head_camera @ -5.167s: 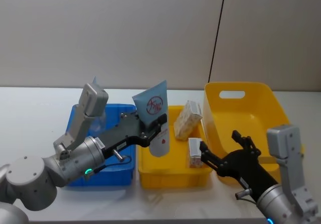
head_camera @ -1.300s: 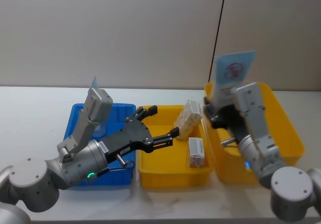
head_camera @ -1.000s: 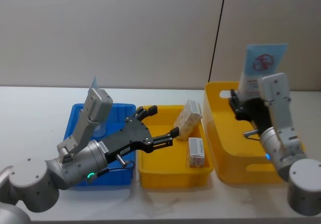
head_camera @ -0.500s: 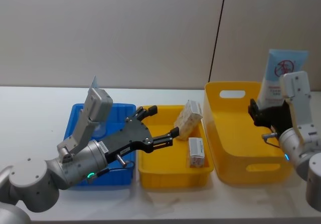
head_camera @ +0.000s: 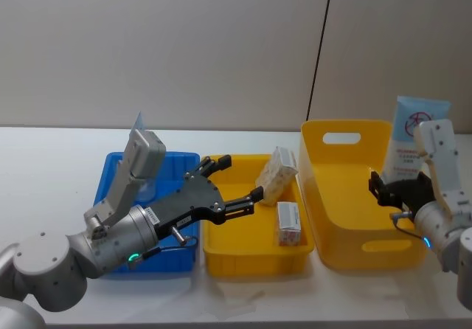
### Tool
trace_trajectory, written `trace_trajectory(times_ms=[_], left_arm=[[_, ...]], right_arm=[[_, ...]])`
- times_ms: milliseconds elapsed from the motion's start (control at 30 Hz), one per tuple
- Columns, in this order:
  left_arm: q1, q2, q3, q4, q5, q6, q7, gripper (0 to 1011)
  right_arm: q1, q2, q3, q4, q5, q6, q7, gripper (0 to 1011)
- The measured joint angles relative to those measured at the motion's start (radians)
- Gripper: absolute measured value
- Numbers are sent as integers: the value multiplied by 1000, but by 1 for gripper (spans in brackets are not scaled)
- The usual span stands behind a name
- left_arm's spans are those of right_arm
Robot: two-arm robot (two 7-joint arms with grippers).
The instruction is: Bimanual collaborative sorting of washing and personal care products
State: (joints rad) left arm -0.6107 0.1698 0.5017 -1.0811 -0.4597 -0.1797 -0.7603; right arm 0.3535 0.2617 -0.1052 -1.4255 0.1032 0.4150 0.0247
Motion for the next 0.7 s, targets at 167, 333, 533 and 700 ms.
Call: trace_trajectory(times_ms=[167,333,533,700], left_arm=[[0,0,0,0,0,0,0,1002],[0,0,0,0,0,0,0,1001],[0,0,0,0,0,0,0,1001],[0,0,0,0,0,0,0,1002]], right_arm=[[2,-1,4,11,3,15,6,595],[3,-1,7,19,5,26,10,595],[4,-2,9,25,7,36,14,599],[4,-3,10,28,8,40,15,752]])
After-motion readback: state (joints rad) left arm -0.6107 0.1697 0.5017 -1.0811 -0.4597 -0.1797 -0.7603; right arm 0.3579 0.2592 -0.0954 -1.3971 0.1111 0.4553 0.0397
